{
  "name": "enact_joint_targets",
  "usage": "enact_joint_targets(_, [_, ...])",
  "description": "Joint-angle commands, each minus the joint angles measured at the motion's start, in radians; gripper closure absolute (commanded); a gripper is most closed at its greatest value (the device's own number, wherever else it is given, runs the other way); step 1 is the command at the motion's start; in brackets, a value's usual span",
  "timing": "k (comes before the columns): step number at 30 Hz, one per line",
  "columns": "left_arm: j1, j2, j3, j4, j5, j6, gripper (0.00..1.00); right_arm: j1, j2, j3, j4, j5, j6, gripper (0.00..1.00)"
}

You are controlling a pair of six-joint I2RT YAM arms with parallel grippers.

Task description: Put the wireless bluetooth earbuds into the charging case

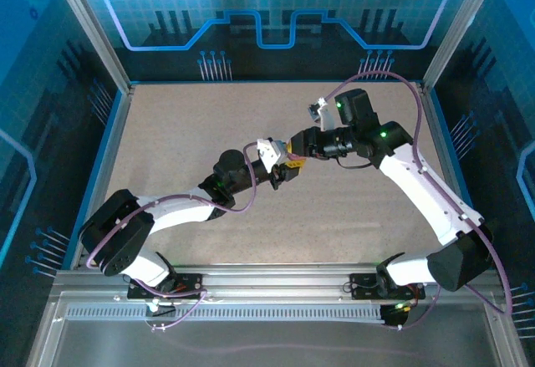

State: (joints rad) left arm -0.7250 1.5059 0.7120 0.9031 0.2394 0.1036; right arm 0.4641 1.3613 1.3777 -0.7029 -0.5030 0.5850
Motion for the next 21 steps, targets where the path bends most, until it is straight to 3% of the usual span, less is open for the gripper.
enact_joint_targets(1, [-0.007, -0.028, 0.031, 0.072, 0.002, -0.001, 0.67, 0.004, -0.010, 0.024, -0.025, 0.045, -0.009, 0.59])
enact_joint_targets(21, [-0.007, -0.030, 0.018, 0.080, -0.005, 0.003, 0.67, 0.004, -0.088, -0.001, 0.080, 0.036, 0.000, 0.54])
